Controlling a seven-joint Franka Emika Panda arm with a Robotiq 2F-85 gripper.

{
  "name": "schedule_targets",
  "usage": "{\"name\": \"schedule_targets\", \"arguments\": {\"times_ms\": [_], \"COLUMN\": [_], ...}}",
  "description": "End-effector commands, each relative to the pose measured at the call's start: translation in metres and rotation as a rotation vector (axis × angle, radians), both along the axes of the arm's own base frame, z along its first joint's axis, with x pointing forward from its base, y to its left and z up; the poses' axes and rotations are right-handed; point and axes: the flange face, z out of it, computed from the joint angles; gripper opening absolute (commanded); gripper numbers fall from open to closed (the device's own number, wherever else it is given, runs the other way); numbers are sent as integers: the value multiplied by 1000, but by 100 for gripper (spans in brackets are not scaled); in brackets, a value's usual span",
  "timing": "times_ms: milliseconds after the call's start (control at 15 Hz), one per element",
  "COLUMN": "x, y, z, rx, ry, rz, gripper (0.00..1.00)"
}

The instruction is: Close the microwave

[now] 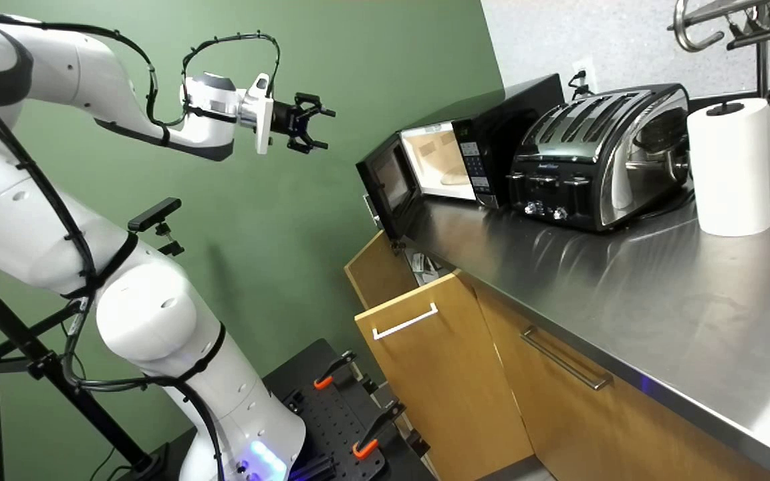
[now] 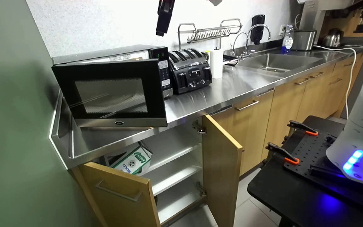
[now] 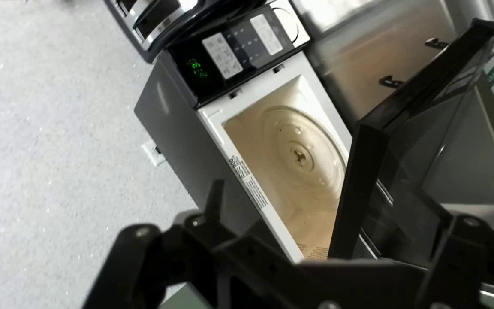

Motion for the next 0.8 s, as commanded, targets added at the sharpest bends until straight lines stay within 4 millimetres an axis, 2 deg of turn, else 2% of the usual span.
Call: {"name": "schedule_targets", "arguments": {"times_ms": [0, 67, 267, 533, 667, 733], "x": [25, 30, 37, 29, 25, 26], "y": [31, 35, 52, 86, 96, 98], "z": [-13, -21, -54, -86, -97, -102], "rx": [-131, -173, -295, -344, -360, -371], "ry": [-59, -70, -52, 0, 18, 32], "rz": [25, 25, 32, 111, 136, 133], "gripper": [74, 69, 45, 15, 1, 0]}}
